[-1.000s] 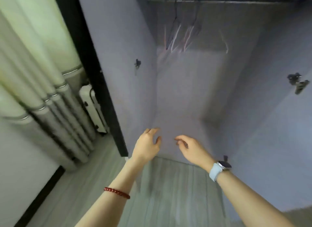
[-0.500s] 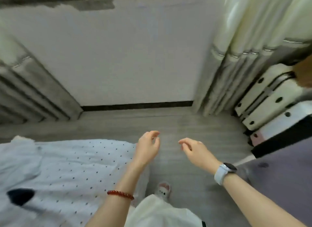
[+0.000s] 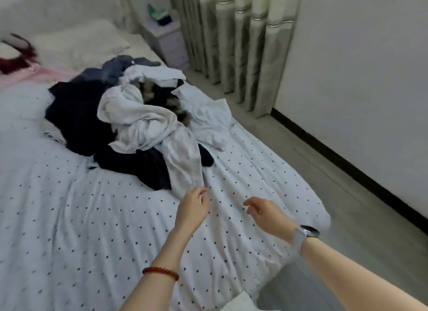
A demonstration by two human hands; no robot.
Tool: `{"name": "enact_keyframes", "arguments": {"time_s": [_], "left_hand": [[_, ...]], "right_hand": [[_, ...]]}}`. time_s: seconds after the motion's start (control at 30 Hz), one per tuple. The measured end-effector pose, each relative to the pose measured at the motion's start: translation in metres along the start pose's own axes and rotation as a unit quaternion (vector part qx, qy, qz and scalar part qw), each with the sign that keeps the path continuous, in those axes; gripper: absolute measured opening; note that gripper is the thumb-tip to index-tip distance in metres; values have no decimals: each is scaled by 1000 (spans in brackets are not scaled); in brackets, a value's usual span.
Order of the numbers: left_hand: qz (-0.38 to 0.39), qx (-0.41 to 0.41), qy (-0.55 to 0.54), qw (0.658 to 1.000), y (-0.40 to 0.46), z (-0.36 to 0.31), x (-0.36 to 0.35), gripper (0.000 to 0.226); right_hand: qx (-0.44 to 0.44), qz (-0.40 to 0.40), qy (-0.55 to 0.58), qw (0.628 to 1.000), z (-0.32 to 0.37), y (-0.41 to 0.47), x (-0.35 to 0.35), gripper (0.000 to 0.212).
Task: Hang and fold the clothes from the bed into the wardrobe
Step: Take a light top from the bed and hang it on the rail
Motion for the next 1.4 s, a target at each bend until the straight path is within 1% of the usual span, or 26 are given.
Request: {"name": "enact_keyframes", "arguments": {"time_s": [0.13,0.23,0.3,0.37,0.4,0.43,0.47,0.5,0.57,0.6,0.7,0.77,0.8,0.87,0.9,0.97,1.0,1.07,1.1,1.13,1.17,1.2,1.27,1.33,1.37,1.4], "left_hand": [[-33,42,21,998,67,63,36,35],[-64,58,71,994,118,88,53,40],[-92,57,79,991,147,100,58,39],[-116,42,76,989,171,113,60,39],[-124,32,77,989,180,118,59,41],[-126,20,80,989,185,121,58,42],[-128,8,83,988,188,125,57,43],[-127,-7,89,988,191,129,57,45],[-147,-59,127,979,197,135,58,54],[-153,-84,160,972,200,136,60,60],[-103,-121,245,957,216,130,57,73],[-91,-160,277,943,224,119,58,68],[-108,-203,273,934,227,108,55,56],[-144,-242,234,931,228,94,49,19],[-127,-242,196,942,222,81,48,17],[-54,-230,114,965,203,55,40,39],[-45,-231,75,969,193,47,33,43],[-50,-258,14,965,162,36,26,34],[-53,-287,-11,956,144,34,23,30],[-59,-318,-33,946,127,36,20,29],[-59,-335,-55,939,114,42,15,28],[-54,-343,-74,935,103,49,12,26],[-23,-315,-101,943,91,61,15,22],[11,-275,-107,955,90,72,20,24],[15,-268,-93,959,93,74,25,27],[13,-264,-63,962,95,74,29,29]], "right_hand": [[23,18,-21,999,53,80,-35,34],[50,-19,-49,997,85,135,-55,34],[63,-58,-50,995,102,175,-65,46],[28,-75,-48,996,115,220,-75,67],[6,-69,-46,997,117,242,-81,67],[-7,-72,-40,997,120,257,-84,53],[-8,-87,-36,996,120,267,-87,27],[12,-108,-31,994,122,271,-88,15],[64,-135,-21,989,120,269,-88,32],[91,-138,-4,986,118,261,-84,34],[138,-127,-16,982,97,225,-67,28],[142,-147,-37,978,75,200,-50,31],[131,-167,-53,976,62,185,-40,31],[94,-191,-69,975,43,165,-26,28],[56,-201,-67,976,36,156,-21,28],[-32,-210,-41,976,33,144,-11,31],[-65,-208,-2,976,31,142,-6,31],[-117,-181,186,959,32,143,0,34],[-135,-137,302,934,35,144,1,40],[-150,-84,378,910,38,148,-2,45],[-162,-29,388,907,42,153,-7,45],[-172,27,364,915,50,156,-15,41],[-167,104,271,942,70,164,-34,28],[-130,99,195,967,87,173,-53,11],[-113,79,170,976,92,174,-57,6],[-91,57,142,984,92,172,-59,9]]}}
Point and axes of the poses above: each hand's wrist, its own y-axis towards the middle knuckle, its own x-axis out of the back of the hand, z = x × y, the point moved 2 cm from there along y, towards the middle knuckle, and after that the axes turned 15 degrees about y, right-handed, at the moved point
